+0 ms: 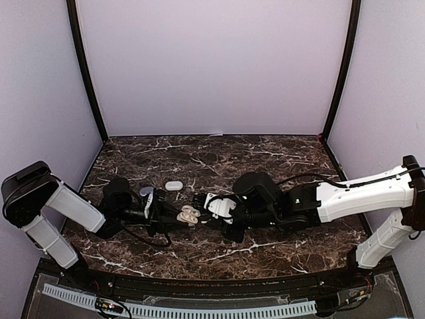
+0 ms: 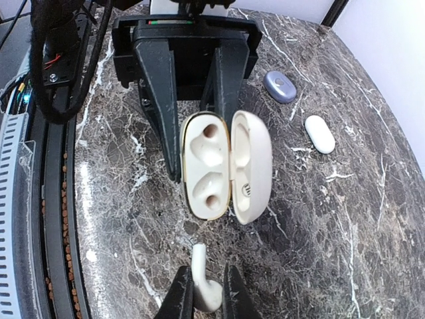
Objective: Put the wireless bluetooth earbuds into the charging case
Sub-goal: Insert the right earbud into the right side groove of the charging case.
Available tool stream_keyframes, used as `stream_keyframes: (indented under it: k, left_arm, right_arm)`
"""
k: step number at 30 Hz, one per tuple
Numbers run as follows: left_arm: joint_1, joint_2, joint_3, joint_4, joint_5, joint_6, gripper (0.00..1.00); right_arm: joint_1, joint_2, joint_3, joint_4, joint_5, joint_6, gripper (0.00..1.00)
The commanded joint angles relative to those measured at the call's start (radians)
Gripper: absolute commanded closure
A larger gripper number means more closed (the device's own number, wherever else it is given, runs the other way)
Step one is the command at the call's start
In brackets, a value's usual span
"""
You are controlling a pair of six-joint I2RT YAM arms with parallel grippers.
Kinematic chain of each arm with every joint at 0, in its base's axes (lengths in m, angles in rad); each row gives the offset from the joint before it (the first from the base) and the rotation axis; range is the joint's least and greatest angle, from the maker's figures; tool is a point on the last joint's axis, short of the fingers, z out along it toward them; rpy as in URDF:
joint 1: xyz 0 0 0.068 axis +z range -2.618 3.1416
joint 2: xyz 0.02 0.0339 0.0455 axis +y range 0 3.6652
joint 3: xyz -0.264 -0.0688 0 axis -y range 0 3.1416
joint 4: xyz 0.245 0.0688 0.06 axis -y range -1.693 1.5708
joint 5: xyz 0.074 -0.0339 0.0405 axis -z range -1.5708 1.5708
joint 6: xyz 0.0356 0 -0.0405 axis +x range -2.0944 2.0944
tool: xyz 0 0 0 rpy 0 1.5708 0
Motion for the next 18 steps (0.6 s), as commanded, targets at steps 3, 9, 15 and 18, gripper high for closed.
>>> stream_keyframes:
  k: [3,9,15,18]
  left_arm:
    - [-0.013,0.004,0.033,-0.048,0.000,0.040,0.98]
    - [-0.030,0.011,0.028,-0.022,-0.077,0.065,0.98]
    - [-0.053,0.008,0.026,-0.007,-0.139,0.098,0.98]
    - [-0.055,0.008,0.028,-0.008,-0.141,0.101,0.98]
  right_arm:
    - [-0.007,-0.005,0.063,-0.020,0.048,-0.024,1.00]
    - [-0.006,0.030,0.125,-0.030,0.034,-0.014,1.00]
    - [-0.006,0.075,0.187,-0.050,0.021,0.035,1.00]
    - [-0.006,0.088,0.195,-0.061,0.029,0.049,1.00]
